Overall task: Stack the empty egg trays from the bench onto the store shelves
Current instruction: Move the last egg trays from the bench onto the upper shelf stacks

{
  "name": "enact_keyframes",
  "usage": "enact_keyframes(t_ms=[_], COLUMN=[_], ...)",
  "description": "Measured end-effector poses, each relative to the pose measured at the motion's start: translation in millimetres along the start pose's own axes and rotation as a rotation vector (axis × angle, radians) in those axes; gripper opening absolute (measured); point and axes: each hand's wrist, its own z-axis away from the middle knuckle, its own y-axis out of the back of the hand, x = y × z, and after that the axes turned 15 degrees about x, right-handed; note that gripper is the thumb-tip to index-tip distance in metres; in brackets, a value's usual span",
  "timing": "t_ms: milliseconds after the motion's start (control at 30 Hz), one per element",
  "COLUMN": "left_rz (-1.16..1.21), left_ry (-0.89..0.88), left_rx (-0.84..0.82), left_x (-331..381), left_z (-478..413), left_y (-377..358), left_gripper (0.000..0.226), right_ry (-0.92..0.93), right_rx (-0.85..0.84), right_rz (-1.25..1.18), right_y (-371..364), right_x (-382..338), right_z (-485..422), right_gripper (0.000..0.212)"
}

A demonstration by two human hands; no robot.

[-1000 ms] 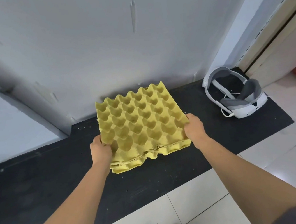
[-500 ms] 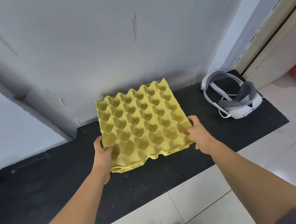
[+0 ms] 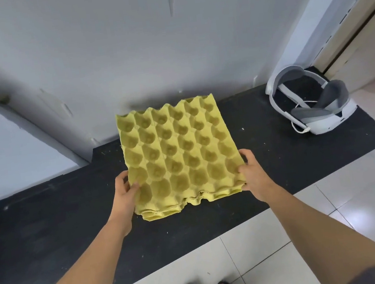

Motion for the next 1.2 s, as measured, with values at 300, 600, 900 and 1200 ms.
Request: enact_keyframes(t_ms=[300,600,900,1200], left_rz=[-0.016,-0.04,0.016,0.123], left_ry=[-0.096,-0.185,-0.328,-0.497], left_rx=[0.092,0.094,0.128,0.226], left_x=[13.5,131.4,235.5,267.8], left_z=[11.6,58.6,139.8,279.0], left_y=[-8.0,24.4,88.1,191.4], left_gripper=[0.043,0.043,0.044,0.029], right_ry=[0.117,0.256,0.51,0.749], right_rx=[0.085,0.202,0.293,0.313], right_rz=[-0.009,0.027,0.062,-0.089], right_y=[4.6,41.4,77.7,103.0], right_x=[-11.7,-113.7,-206.9,-216.8], right_z=[11.8,91.9,196.9,330.0], right_gripper=[0.045,0.039,0.024,0.028])
